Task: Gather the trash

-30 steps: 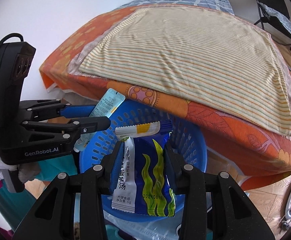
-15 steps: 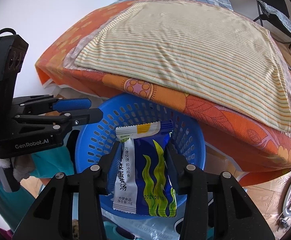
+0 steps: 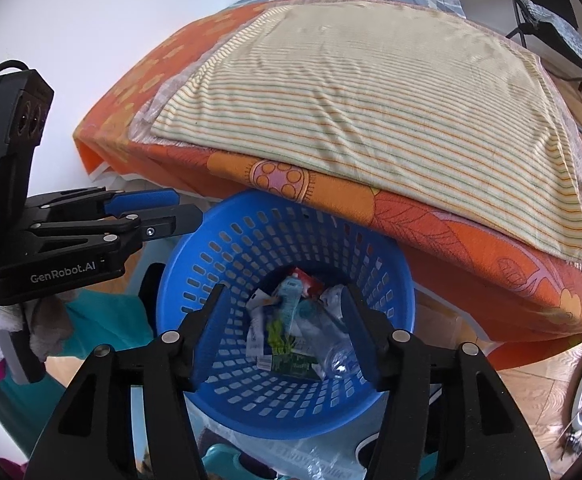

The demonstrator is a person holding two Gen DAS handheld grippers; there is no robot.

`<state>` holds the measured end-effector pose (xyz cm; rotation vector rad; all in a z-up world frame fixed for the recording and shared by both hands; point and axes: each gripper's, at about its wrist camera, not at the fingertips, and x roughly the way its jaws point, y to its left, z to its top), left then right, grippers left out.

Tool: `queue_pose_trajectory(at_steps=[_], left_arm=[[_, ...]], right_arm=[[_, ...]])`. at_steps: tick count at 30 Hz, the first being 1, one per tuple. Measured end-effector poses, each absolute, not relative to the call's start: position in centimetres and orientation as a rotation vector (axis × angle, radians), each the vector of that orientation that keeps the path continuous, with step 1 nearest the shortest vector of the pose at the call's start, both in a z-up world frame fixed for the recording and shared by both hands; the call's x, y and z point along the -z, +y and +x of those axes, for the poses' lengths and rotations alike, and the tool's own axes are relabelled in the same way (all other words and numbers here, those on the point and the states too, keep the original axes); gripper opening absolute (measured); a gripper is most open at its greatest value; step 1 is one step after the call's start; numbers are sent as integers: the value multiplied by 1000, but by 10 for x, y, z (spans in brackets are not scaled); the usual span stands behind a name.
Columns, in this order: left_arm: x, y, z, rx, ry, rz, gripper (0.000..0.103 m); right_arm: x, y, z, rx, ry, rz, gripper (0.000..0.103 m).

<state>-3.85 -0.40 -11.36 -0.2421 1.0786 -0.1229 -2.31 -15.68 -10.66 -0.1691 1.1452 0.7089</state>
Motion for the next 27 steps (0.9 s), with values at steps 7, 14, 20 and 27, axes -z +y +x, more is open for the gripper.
queue_pose_trajectory(at_steps=[7, 14, 20, 27], left_arm=[[100, -6, -36, 112, 1040, -219, 37], [72, -9, -29, 110, 960, -184, 45], [43, -9, -19, 105, 887, -178, 48], [4, -6, 3, 84, 797, -153, 60]], right_arm=[[98, -158, -21, -708, 1123, -158, 56], [78, -163, -8, -688, 1066, -130, 57], [58, -166, 6, -663, 1011, -103, 57], [30, -170, 28, -630, 931, -93, 57]])
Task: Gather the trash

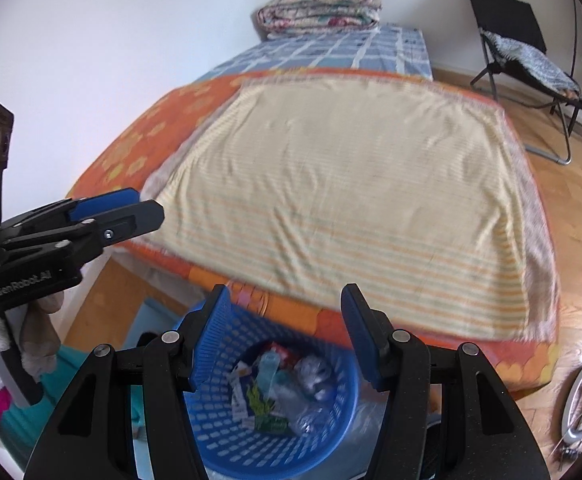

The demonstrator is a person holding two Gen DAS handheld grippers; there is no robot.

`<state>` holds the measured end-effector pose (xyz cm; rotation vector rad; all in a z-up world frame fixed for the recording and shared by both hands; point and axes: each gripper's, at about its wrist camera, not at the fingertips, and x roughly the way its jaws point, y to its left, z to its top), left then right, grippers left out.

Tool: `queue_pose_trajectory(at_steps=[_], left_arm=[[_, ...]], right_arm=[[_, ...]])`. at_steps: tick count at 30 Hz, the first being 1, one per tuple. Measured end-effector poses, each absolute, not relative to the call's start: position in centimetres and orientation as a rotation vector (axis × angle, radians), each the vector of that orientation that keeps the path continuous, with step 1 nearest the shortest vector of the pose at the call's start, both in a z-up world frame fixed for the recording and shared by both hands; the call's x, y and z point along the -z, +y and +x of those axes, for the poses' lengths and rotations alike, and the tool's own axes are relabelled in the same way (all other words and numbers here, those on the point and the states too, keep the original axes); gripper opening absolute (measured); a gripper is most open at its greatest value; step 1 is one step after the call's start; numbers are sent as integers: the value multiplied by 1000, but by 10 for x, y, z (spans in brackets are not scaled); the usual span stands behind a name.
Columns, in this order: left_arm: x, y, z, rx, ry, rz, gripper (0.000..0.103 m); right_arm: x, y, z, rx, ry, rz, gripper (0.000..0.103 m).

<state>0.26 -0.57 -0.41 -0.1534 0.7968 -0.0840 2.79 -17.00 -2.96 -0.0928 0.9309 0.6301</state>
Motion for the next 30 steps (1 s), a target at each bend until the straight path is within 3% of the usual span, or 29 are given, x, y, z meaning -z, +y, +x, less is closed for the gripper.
queue_pose_trajectory(at_steps=[3, 5, 8, 11, 19, 23, 30], left_arm=[[-11, -6, 13, 73, 761, -117, 62], [-20, -5, 20, 62, 734, -103, 73], [-27, -4, 28, 46, 704, -88, 77], [-30, -4, 36, 35, 691, -89, 83], [-35, -3, 54, 14, 679, -102, 85], [-37, 0, 61, 2, 666, -129, 95], [-33, 8, 74, -56, 691, -152, 98]], right_arm=[[16, -170, 35, -617, 883, -99, 57], [7, -171, 43, -603, 853, -100, 57], [-6, -174, 53, -588, 813, -105, 58], [-15, -178, 62, -567, 768, -97, 71], [-31, -185, 95, -520, 719, -54, 72], [-33, -185, 106, -513, 718, -19, 72], [-30, -180, 117, -515, 738, 13, 72]])
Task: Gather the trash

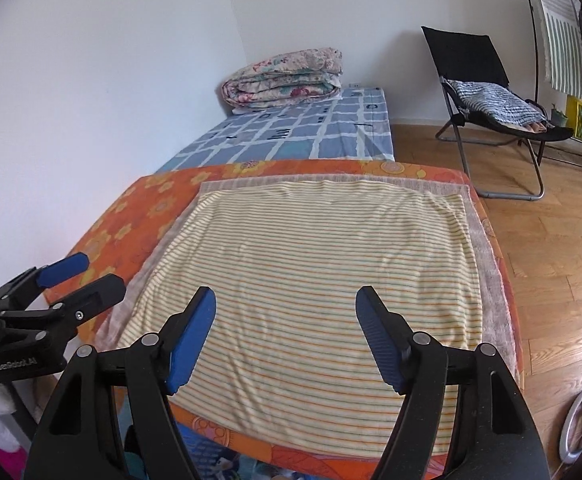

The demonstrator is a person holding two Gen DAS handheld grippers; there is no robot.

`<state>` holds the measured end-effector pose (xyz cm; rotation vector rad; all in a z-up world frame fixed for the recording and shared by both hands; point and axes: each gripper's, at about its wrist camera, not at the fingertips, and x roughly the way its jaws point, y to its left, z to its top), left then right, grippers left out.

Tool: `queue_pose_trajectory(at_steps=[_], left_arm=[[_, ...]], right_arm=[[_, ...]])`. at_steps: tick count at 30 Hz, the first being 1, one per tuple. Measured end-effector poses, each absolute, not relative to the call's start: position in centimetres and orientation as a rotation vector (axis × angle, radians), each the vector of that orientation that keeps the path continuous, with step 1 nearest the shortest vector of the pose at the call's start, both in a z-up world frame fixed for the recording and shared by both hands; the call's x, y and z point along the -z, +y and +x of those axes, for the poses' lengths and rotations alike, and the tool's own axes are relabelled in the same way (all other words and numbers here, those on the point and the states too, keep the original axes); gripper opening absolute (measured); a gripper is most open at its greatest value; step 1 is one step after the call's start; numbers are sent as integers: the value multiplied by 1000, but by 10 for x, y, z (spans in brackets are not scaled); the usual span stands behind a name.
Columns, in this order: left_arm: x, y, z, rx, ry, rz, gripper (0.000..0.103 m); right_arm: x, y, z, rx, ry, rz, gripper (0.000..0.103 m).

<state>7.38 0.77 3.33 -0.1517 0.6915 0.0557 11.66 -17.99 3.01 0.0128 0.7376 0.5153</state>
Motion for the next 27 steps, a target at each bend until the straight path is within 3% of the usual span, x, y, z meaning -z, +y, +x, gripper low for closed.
queue_pose_trajectory(at_steps=[27], left_arm=[[-27, 19, 70, -113, 718, -164, 102]], right_arm=[[-26, -166, 115, -507, 734, -28, 72]])
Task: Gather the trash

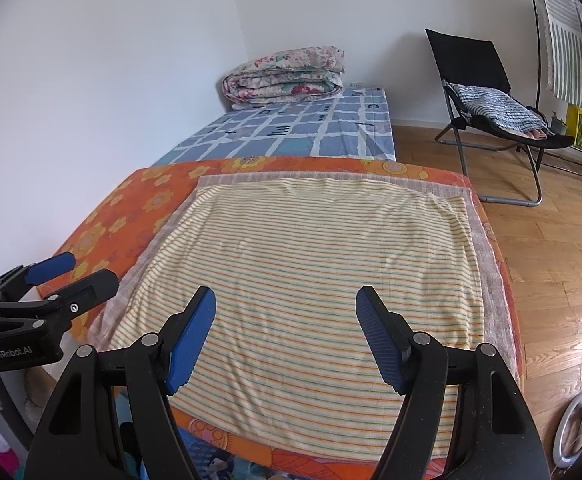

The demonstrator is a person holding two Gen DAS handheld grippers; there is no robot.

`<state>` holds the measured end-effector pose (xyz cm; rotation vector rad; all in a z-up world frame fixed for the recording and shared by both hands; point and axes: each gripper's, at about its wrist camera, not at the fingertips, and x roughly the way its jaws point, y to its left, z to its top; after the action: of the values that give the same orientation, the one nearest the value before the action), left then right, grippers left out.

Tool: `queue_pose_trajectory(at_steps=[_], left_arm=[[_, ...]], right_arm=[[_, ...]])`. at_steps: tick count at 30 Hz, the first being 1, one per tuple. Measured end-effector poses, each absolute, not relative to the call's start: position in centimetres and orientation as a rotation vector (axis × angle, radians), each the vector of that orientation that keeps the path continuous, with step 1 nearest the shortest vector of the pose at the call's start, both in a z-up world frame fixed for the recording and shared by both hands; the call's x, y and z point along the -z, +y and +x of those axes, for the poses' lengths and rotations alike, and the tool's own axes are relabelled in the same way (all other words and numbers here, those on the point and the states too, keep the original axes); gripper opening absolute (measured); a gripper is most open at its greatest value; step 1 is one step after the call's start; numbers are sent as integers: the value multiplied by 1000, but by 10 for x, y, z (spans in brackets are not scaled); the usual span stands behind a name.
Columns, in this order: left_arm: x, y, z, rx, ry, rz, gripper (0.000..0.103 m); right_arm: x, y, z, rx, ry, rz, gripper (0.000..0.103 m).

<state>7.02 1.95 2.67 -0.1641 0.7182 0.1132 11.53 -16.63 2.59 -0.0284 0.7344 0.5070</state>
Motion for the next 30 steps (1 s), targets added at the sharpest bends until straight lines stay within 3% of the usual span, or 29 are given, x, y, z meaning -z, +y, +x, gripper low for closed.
queue_pose_trajectory(at_steps=[30], left_arm=[[-22, 30, 66, -131, 732, -172, 102]], right_arm=[[-22, -167, 118, -495, 749, -21, 73]])
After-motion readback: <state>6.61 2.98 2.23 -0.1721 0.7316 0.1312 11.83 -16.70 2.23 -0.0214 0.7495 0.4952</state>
